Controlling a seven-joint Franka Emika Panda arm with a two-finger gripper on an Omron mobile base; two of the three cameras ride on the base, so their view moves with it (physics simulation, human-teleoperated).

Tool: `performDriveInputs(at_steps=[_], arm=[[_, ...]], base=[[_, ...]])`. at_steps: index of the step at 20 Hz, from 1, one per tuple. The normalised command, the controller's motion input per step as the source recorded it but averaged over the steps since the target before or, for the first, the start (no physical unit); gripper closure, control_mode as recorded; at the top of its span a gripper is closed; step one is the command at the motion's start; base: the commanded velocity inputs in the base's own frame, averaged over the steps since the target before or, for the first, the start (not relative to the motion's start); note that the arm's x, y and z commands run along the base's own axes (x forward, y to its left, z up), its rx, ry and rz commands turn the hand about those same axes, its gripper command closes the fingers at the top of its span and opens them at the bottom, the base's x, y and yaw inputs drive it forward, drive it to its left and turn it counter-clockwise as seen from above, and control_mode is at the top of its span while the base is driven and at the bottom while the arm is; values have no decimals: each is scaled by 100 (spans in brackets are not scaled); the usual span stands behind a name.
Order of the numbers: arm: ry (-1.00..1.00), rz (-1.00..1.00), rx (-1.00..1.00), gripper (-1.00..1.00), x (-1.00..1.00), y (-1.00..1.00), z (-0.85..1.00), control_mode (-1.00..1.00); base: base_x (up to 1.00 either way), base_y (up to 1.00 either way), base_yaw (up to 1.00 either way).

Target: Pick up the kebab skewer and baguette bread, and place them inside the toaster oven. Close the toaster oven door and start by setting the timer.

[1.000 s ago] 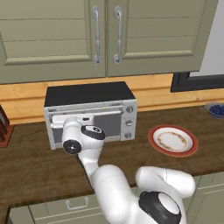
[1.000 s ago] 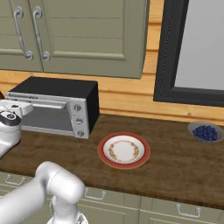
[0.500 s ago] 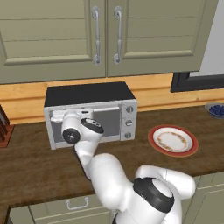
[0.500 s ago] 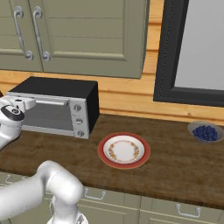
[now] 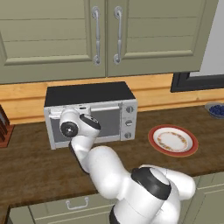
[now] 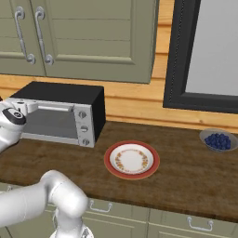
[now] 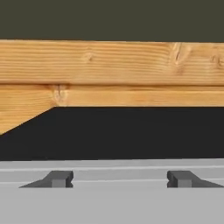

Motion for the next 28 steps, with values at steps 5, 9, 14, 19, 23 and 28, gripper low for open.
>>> performDriveInputs(at_steps=[5, 9, 14, 19, 23, 28], arm=[[3, 0, 0, -100, 2, 0, -1, -100], [0, 0, 0, -100, -9, 0, 15, -100], [0, 0, 0, -100, -49, 0, 34, -100], [0, 0, 0, -100, -67, -16, 24, -100], [2, 0, 0, -100, -66, -60, 15, -100], [2, 0, 0, -100, -58, -79, 3, -100]], base=[[0, 0, 0], [0, 0, 0], [0, 0, 0], [0, 0, 0], [0, 0, 0], [0, 0, 0]])
